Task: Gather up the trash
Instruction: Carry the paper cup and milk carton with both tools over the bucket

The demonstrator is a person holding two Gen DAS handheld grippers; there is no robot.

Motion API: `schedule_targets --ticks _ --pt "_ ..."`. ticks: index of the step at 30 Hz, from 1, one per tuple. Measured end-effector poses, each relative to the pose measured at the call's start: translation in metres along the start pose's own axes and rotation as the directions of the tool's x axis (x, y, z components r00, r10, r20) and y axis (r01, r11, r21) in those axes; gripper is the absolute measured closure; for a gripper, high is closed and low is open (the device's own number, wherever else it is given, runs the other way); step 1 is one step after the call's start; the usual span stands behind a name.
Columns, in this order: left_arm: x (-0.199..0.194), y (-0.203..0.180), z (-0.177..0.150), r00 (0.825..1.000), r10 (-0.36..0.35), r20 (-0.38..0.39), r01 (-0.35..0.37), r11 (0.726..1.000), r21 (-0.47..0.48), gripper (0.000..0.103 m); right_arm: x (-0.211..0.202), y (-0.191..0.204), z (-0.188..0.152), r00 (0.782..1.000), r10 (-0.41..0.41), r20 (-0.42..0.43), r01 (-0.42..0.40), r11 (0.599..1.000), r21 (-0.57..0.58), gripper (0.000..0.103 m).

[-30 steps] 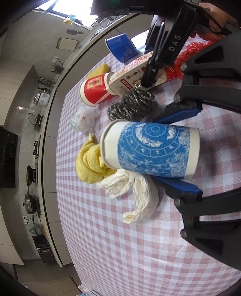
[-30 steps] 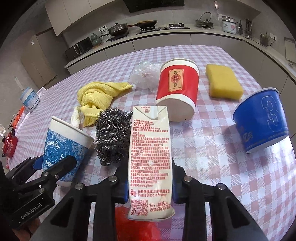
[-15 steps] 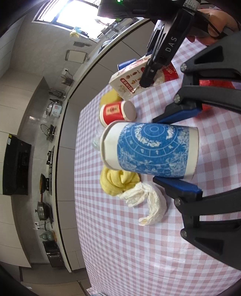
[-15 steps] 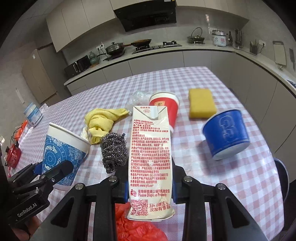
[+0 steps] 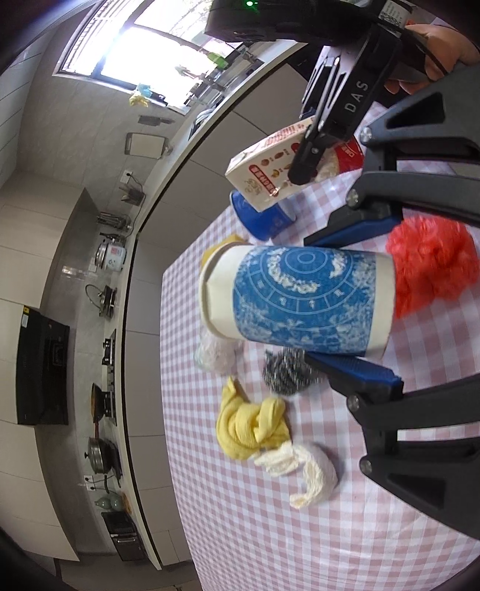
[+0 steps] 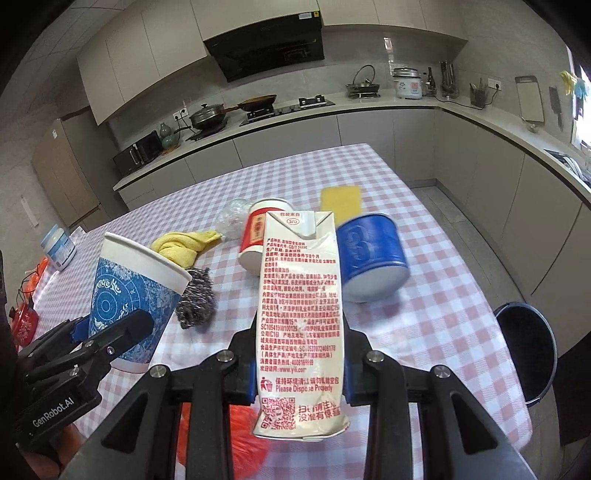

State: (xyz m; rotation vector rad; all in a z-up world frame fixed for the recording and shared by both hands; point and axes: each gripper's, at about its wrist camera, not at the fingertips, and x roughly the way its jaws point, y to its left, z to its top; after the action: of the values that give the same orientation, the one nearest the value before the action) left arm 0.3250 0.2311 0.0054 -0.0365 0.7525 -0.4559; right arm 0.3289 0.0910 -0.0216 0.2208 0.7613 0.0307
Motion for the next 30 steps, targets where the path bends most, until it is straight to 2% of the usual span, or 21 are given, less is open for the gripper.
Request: schedule_targets --ticks 9,16,25,30 --pt "0.021 -0.083 0.0 0.999 -0.028 -0.015 0.028 1.0 0.01 0.047 -0.026 -0.087 -0.002 1.0 -0.002 0.0 0.002 0.999 0.035 0.068" --pt "0.049 -0.166 0.003 0.995 -0.096 -0.037 0.097 0.994 0.049 0.047 -0.051 -0.177 -0.001 0.999 -0.046 0.005 0.045 0.995 0.086 0.068" --pt "0.095 -0.252 0.0 0.976 -0.191 -0.109 0.201 0.975 0.096 0.047 -0.076 -0.292 -0.02 0.989 -0.146 -0.018 0.147 0.972 0.185 0.068" --pt "0.114 -0.291 -0.007 0.964 -0.217 -0.151 0.236 0.964 0.12 0.047 -0.082 -0.336 -0.029 0.982 -0.183 -0.04 0.187 0.958 0.216 0.068"
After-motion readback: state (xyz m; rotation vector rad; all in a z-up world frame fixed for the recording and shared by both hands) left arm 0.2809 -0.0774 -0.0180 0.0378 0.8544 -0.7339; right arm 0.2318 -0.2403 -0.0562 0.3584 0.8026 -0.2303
